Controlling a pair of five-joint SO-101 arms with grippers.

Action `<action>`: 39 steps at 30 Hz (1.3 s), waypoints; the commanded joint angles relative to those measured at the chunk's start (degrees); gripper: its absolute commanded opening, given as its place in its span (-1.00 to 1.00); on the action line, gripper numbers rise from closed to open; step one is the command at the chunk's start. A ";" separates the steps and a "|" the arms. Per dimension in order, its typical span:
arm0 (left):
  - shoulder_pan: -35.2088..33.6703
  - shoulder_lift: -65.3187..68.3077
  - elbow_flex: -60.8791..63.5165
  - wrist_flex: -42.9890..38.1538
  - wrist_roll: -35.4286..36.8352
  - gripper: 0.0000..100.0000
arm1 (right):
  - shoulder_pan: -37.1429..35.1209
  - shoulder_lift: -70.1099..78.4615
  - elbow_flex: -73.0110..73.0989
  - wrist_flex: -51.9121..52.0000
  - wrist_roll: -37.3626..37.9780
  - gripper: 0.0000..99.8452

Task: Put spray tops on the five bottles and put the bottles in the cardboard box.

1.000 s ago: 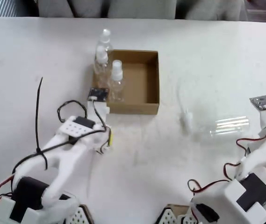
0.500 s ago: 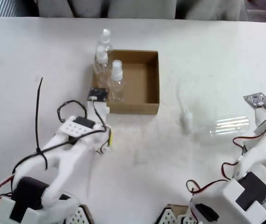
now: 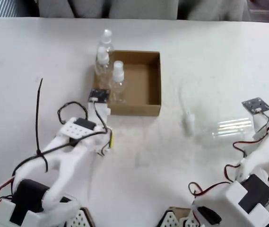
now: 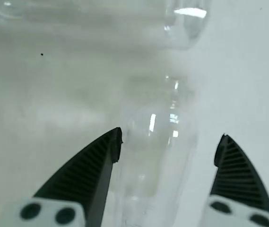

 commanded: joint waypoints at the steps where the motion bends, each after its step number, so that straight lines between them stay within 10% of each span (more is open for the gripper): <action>1: -1.01 -2.51 -0.09 0.97 -0.79 -0.96 | -0.48 -0.57 0.09 -1.10 1.32 -0.44; 27: -1.01 -2.51 -0.09 0.97 -0.79 -0.96 | -0.04 -0.48 8.79 -11.65 1.14 -0.48; 39: -1.01 -2.51 -0.09 0.97 -0.79 -0.96 | -1.80 1.10 4.13 -7.78 -1.23 -0.95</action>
